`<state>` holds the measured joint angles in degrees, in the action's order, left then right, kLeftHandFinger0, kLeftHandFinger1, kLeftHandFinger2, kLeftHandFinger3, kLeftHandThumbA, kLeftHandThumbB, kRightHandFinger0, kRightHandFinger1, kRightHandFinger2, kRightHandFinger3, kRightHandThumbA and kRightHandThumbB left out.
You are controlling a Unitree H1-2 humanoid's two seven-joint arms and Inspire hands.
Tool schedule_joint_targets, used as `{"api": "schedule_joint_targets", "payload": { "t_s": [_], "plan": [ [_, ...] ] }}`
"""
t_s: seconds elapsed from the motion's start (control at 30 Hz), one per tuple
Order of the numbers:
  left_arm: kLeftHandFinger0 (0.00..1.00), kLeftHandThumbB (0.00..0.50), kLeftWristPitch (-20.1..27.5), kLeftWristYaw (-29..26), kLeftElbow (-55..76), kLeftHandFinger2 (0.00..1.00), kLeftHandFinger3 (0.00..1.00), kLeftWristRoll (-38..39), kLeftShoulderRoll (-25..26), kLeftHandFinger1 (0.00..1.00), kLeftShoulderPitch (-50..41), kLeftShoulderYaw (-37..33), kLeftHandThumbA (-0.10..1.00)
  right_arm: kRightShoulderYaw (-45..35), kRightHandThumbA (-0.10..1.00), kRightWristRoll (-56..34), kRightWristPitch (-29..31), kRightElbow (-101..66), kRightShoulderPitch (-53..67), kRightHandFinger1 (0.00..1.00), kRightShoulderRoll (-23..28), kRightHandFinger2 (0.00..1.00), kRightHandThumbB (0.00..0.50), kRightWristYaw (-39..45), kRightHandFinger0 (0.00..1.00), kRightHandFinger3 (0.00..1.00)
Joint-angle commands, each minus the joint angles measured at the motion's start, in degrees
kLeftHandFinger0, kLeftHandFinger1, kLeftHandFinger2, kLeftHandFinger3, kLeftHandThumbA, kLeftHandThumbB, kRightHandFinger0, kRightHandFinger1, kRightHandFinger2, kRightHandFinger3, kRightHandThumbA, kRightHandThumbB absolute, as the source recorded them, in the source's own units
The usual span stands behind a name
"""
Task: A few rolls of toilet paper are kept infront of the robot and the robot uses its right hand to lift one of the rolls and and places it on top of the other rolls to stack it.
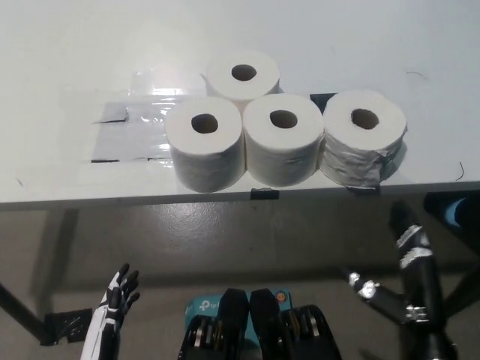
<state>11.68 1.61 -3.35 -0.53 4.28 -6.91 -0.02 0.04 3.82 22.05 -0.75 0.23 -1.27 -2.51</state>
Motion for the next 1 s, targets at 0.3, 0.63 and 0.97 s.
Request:
{"api": "schedule_joint_targets", "payload": {
  "t_s": [0.3,0.63,0.97],
  "plan": [
    [1.00,0.186,3.78,-0.24,3.15,1.00,1.00,-3.29,0.41,1.00,2.12,-1.00,1.00,-7.32,1.00,2.49,-29.68,-27.89,-18.42,1.00,20.64,1.00,0.375,7.79,1.00,1.00],
    [1.00,0.196,4.95,-0.43,0.13,1.00,1.00,-3.86,0.79,1.00,2.26,-0.80,1.00,1.59,1.00,1.05,-47.49,-8.95,-41.03,1.00,38.94,1.00,0.381,23.08,1.00,1.00],
    [1.00,0.202,5.68,-0.96,-1.18,1.00,1.00,-5.79,1.07,1.00,2.00,-0.96,1.00,12.93,1.00,2.37,-48.95,17.49,-59.85,1.00,38.76,1.00,0.380,33.82,1.00,1.00]
  ]
}}
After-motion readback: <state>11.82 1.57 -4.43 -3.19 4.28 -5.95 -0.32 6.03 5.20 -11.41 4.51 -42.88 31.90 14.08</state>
